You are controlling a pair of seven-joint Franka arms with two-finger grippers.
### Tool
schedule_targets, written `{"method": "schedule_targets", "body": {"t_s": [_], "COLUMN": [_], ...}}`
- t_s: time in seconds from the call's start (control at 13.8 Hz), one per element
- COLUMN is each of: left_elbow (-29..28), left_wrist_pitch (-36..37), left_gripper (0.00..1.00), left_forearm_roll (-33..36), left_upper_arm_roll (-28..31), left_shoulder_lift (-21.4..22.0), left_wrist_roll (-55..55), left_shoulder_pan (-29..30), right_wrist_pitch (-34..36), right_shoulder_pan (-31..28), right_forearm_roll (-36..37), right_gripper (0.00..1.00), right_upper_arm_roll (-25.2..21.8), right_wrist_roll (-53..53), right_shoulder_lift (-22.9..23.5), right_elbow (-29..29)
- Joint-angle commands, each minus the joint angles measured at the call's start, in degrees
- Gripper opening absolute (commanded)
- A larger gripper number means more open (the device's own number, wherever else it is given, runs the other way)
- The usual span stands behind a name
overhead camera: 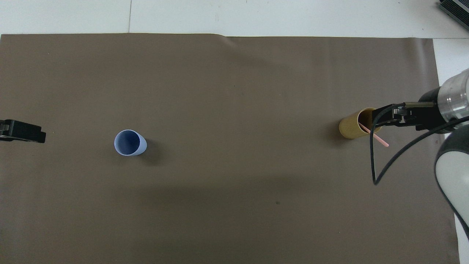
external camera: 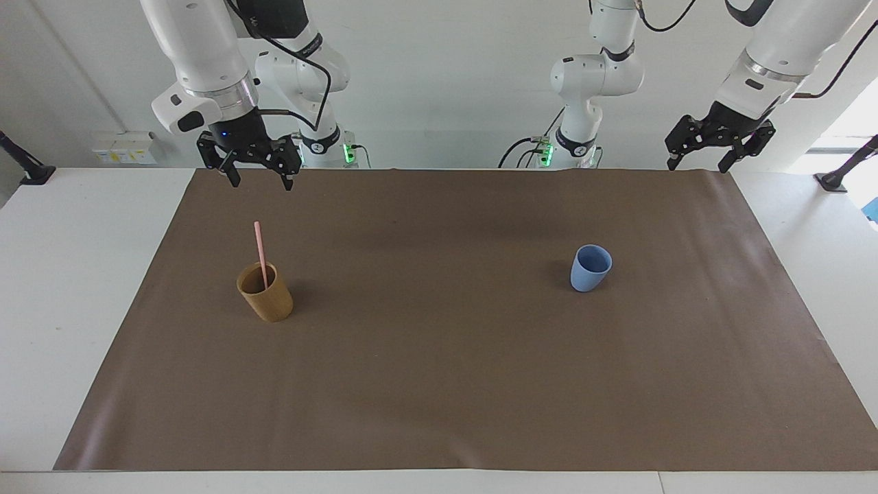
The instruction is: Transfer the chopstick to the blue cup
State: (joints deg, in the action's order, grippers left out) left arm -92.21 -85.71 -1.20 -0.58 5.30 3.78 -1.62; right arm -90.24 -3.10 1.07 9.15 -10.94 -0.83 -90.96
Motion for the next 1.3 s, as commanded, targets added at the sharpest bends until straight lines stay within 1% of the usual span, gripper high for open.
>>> {"method": "schedule_targets", "body": {"t_s": [0.0, 0.36, 0.58, 0.87, 1.23], "left_elbow": [0.01, -0.08, -0.34, -1.83, -1.83], "left_wrist_pitch": [0.81, 0.81, 0.72, 0.28, 0.20], "left_gripper": [1.00, 1.00, 1.00, 1.00, 1.00], "left_forearm_roll": [0.50, 0.32, 0.24, 0.15, 0.15], "left_upper_arm_roll": [-0.21, -0.21, -0.21, -0.30, -0.30], "left_shoulder_lift": [0.41, 0.41, 0.41, 1.55, 1.55], "left_wrist_roll": [0.27, 0.36, 0.36, 0.36, 0.36], "left_shoulder_pan": [0.57, 0.57, 1.36, 1.27, 1.27], "right_wrist_pitch": [-0.73, -0.38, -1.78, -2.04, -2.22], "right_shoulder_pan": [-0.33, -0.68, -0.94, -1.03, -1.03], "right_forearm_roll": [-0.20, -0.28, -0.28, -0.28, -0.28], "right_gripper": [1.00, 1.00, 1.00, 1.00, 1.00], "right_upper_arm_roll": [0.35, 0.26, 0.26, 0.17, 0.17], "right_wrist_roll": [-0.67, -0.23, -0.14, -0.23, 0.13], "right_shoulder_lift": [-1.01, -1.10, -1.54, -1.98, -2.60], "right_elbow": [-1.32, -1.41, -1.85, -2.82, -3.87]}}
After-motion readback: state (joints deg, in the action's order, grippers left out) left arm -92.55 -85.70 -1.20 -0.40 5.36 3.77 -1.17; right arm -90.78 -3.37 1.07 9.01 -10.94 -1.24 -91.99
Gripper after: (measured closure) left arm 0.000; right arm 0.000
